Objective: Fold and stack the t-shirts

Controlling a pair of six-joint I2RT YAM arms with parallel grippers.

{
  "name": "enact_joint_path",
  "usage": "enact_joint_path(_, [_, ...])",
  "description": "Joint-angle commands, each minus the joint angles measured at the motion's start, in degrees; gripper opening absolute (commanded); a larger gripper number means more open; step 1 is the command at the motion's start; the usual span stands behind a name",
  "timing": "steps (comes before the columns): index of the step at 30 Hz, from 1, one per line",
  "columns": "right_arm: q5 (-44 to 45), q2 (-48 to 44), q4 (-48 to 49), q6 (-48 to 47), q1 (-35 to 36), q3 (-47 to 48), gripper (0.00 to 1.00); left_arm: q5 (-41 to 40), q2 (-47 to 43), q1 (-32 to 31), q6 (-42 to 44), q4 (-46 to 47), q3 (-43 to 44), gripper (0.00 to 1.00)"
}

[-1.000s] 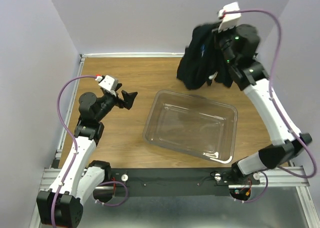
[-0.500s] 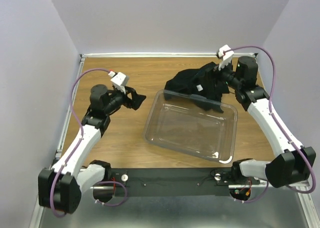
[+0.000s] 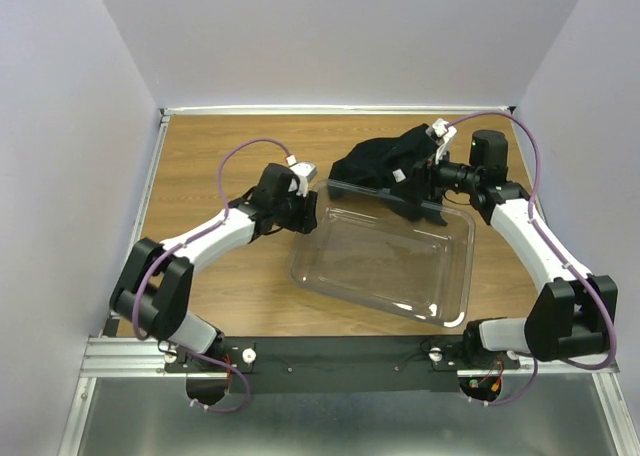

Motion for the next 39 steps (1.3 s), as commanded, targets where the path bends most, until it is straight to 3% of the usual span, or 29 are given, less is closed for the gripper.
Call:
enact_joint_path(1, [-3.70,-2.48,0.04,0.95,-1.31,-0.19,0.94,-9.45,4.97,-3.68,-0.15,-5.52,5.04,0.55])
enact_joint_path(2, [-4.05,-2.83,0.13,0.95,-1.66,-0.28,0.94,-9.90,5.85,-4.20,-0.15,-5.97,5.57,0.51])
enact_joint_path(4, [-4.94,-3.80,0.04,1.30,-2.45,-0.19,0.94,-9.55,7.35,-5.87,-0.06,-6.06,6.01,0.33])
enact_joint_path(6, [-5.38,-4.42,0.04,1.65,-2.81,-0.10,0.94,-8.67,7.27,-6.67,-0.24,-6.41,6.28,0.04])
enact_joint_path(7, [-5.46,-4.68,0.04,1.83,-3.24,-0.10,0.94,-9.02,6.49,-6.93,-0.24,-7.63,6.28,0.00])
enact_joint_path(11, [-5.20,-7.75,-0.22,1.92,-4.30,0.42,0.94,-8.94,-3.16,-7.20,-0.85,-10.28,4.44,0.00])
enact_joint_path(14, [-1.09,-10.21,-0.66,1.92,-5.36,1.30,0.95,-10.16,-15.64,-6.76,-2.87,-12.03,3.38,0.00])
enact_joint_path(16, [11.62,-12.94,-0.75,4.88,-5.53,2.44,0.98,-11.48,-23.38,-5.18,-4.80,-13.44,3.64,0.00])
enact_joint_path(18, [24.27,-14.17,-0.57,7.00,-5.62,3.41,1.00,-11.48,-27.95,0.34,-5.42,-14.23,3.56,0.00])
enact_joint_path(19, [35.29,-14.78,-0.40,7.80,-5.80,4.28,1.00,-11.31,-28.76,3.41,-5.25,-14.58,3.47,0.00])
enact_joint_path(22, [48.63,-15.32,1.09,13.23,-5.88,4.65,1.00,-8.15,-29.29,15.27,-5.60,-12.76,1.11,0.00])
enact_joint_path(25, [49.29,-16.63,2.93,16.40,-6.06,2.29,1.00,-4.72,-27.72,26.15,-10.50,-8.64,-1.88,0.00])
enact_joint_path(28, [48.07,-16.99,4.17,18.69,-5.97,0.60,1.00,-1.11,-26.92,35.68,-21.29,-3.61,-5.39,0.00])
enact_joint_path(32, [44.83,-15.68,4.44,20.11,-6.06,-0.45,1.00,-11.45,-28.32,37.36,-38.70,-3.96,-6.90,0.00])
enact_joint_path(34, [43.49,-15.15,4.35,20.55,-5.97,-0.72,1.00,-16.30,-33.75,38.06,-52.44,-0.81,-12.05,0.00])
enact_joint_path(37, [42.35,-14.53,4.35,20.90,-5.97,-1.15,1.00,-24.12,-41.06,38.51,-66.28,3.50,-16.82,0.00])
enact_joint_path(39, [41.65,-14.27,4.35,20.99,-5.97,-1.24,1.00,-28.78,-40.82,38.77,-68.61,4.57,-18.15,0.00])
